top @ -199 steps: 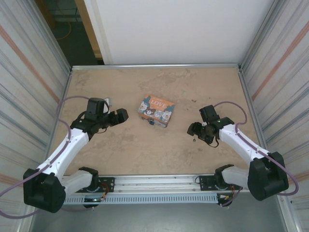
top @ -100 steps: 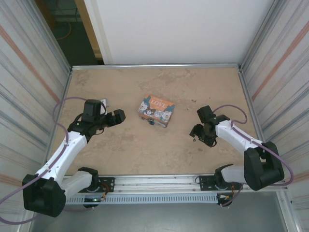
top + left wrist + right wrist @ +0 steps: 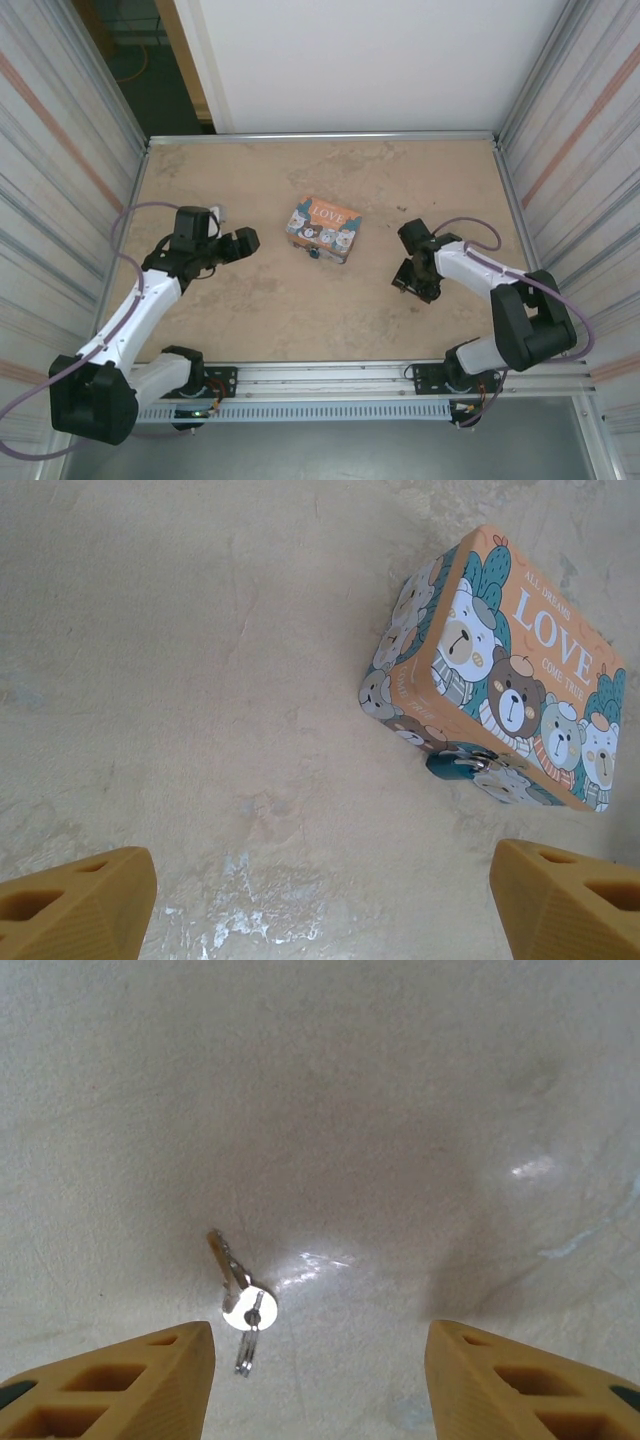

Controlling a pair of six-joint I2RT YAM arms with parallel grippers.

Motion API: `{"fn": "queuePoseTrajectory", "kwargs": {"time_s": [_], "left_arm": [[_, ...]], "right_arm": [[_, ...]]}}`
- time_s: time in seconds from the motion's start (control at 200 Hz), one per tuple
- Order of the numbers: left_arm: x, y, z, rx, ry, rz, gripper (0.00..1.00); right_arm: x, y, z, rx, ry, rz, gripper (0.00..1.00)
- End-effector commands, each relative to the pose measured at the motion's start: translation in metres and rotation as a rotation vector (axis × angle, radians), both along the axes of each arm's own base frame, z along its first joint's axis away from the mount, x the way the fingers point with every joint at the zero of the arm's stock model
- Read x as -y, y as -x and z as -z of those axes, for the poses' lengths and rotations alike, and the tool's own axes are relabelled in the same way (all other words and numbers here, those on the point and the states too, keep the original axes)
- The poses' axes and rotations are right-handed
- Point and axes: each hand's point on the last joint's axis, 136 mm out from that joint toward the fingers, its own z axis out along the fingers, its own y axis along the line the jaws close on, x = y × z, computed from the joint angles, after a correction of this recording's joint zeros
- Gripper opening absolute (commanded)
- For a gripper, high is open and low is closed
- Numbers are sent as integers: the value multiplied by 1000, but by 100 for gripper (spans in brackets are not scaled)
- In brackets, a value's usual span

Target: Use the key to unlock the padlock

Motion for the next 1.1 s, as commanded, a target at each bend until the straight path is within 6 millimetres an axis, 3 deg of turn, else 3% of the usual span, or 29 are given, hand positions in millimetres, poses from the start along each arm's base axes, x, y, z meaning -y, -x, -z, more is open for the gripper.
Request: {"fn": "queuePoseTrajectory", "kwargs": {"time_s": [0.0, 0.551, 1.097], "left_arm": [[0, -3, 0, 15, -3, 14, 87], [-2, -4, 1, 7, -1, 10, 87], [-2, -5, 3, -5, 4, 11, 87]], "right_arm": [[-6, -11, -4, 18, 5, -1, 52], [-14, -6, 6, -36, 32, -35, 27], [-19, -6, 11, -40, 41, -50, 11]]}}
